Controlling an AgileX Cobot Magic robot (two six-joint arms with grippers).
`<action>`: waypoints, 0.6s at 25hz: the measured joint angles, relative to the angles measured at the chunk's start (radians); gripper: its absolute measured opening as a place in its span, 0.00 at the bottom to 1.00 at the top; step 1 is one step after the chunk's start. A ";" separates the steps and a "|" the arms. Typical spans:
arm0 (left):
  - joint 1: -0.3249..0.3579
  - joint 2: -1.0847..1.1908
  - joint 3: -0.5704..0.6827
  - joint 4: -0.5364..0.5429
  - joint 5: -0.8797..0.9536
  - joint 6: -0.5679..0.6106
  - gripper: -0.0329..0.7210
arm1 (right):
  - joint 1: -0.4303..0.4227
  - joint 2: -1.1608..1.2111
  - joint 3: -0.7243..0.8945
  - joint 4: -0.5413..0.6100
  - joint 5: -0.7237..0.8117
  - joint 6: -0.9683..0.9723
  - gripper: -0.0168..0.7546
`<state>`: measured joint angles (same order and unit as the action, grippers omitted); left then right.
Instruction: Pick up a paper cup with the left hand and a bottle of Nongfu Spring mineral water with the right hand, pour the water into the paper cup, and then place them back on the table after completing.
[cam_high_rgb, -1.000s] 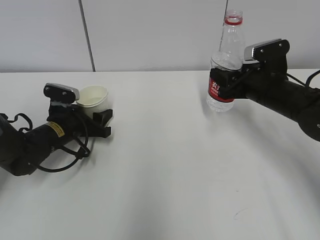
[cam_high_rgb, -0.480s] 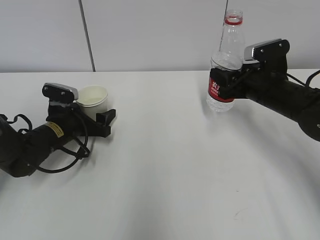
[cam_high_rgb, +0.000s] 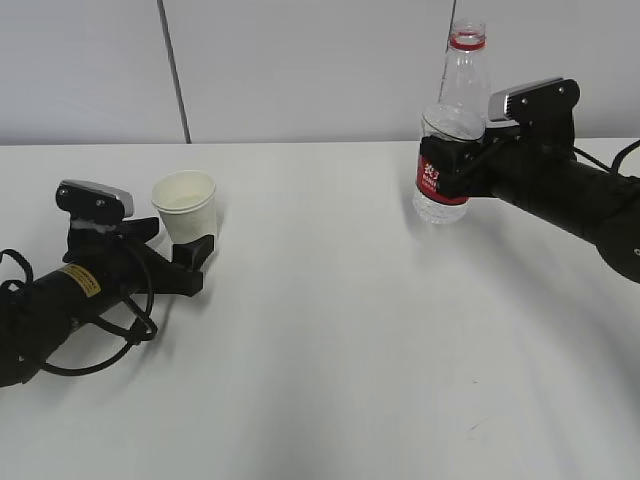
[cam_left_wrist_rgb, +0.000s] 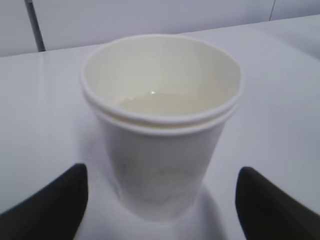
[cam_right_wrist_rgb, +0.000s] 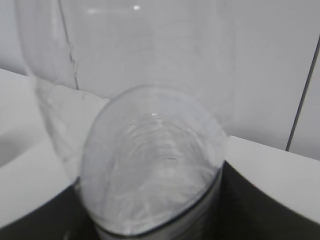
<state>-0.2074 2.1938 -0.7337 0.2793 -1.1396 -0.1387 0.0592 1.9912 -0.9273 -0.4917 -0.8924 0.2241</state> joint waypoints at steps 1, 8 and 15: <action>0.000 -0.008 0.014 -0.008 -0.001 0.003 0.78 | 0.000 0.000 0.000 0.000 0.000 0.000 0.51; 0.000 -0.040 0.097 -0.028 -0.004 0.006 0.78 | 0.000 0.047 0.000 0.026 -0.004 0.002 0.51; 0.000 -0.041 0.118 -0.028 -0.004 0.006 0.78 | 0.000 0.081 0.000 0.064 -0.005 0.002 0.51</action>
<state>-0.2074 2.1531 -0.6154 0.2513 -1.1433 -0.1328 0.0592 2.0724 -0.9273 -0.4279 -0.8978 0.2257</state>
